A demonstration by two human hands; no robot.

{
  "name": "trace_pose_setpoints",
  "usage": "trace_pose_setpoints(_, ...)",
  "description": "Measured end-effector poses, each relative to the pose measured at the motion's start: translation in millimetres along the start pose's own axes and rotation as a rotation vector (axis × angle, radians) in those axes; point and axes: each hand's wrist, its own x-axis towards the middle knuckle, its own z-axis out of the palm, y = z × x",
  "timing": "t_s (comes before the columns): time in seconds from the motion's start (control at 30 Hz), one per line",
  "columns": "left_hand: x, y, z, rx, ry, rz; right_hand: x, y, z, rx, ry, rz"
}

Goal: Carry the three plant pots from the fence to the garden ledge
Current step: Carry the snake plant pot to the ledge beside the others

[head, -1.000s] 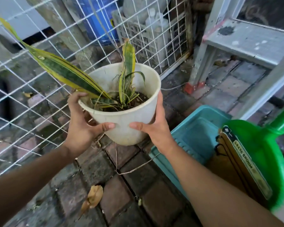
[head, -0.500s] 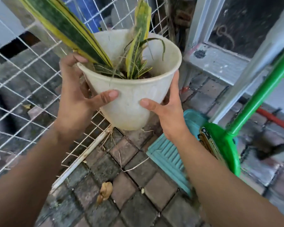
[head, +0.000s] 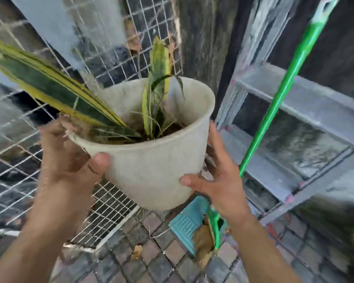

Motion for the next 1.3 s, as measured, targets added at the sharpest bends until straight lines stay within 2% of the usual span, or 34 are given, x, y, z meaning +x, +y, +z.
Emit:
trace_pose_setpoints(0.1, -30, 106, -3, -0.007, 0.04, 0.19, 12, -103, 42, 0.075, 0.013, -0.022)
trace_pose_setpoints(0.2, -59, 208, -16, -0.015, 0.088, 0.273, 10, -187, 86, 0.095, 0.009, -0.062)
trace_pose_setpoints(0.27, -75, 267, -32, 0.018, 0.063, 0.315, 6, -229, 113, 0.099, -0.025, -0.09)
trace_pose_setpoints(0.47, -120, 388, -82, 0.156, 0.131, 0.518, -1, -337, 202, 0.13, -0.069, -0.234)
trace_pose_setpoints(0.63, -171, 439, -132, 0.237, 0.203, 0.665, -24, -405, 260, 0.2, -0.177, -0.361)
trace_pose_setpoints(0.83, -255, 480, -175, 0.267, 0.398, 0.684, -68, -455, 319, 0.248, -0.391, -0.37)
trace_pose_setpoints(1.07, -342, 490, -246, 0.269, 0.569, 0.654, -122, -470, 408, 0.23, -0.552, -0.365)
trace_pose_setpoints(1.3, -429, 495, -373, 0.336, 0.819, 0.636, -180, -445, 560, 0.273, -0.747, -0.318)
